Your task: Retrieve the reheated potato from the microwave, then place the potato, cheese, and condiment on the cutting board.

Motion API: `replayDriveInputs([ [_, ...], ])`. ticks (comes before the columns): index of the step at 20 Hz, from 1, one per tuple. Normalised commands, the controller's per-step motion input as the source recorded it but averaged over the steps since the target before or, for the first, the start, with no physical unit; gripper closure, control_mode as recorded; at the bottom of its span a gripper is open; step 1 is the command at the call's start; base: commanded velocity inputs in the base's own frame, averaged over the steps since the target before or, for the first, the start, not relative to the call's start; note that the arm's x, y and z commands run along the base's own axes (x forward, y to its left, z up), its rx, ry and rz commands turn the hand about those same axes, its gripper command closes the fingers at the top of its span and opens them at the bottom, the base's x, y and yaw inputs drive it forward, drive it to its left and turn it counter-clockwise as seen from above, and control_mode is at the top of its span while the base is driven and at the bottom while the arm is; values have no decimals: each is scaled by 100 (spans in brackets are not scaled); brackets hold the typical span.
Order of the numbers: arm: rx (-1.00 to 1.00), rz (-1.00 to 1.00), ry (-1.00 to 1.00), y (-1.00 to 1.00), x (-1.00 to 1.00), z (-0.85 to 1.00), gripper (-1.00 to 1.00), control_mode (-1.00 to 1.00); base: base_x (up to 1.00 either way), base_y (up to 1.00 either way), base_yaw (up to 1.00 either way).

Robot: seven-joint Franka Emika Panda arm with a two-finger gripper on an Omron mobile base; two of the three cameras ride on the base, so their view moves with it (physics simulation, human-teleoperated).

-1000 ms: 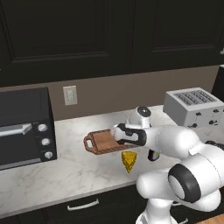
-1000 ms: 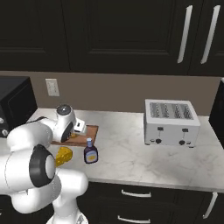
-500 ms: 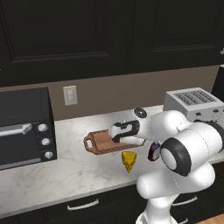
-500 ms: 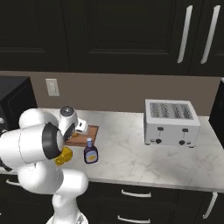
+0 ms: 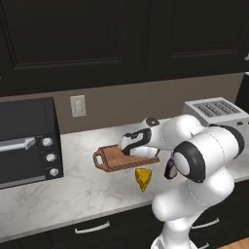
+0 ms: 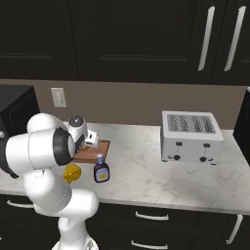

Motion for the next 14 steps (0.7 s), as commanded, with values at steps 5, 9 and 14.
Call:
replayDriveInputs([
  [5,0,0,0,-16,-11,0,-100,-100,0,0,0],
  [9,0,0,-1,-17,-33,2,-100,-100,0,0,0],
  [14,0,0,-1,-3,-38,13,-100,-100,0,0,0],
])
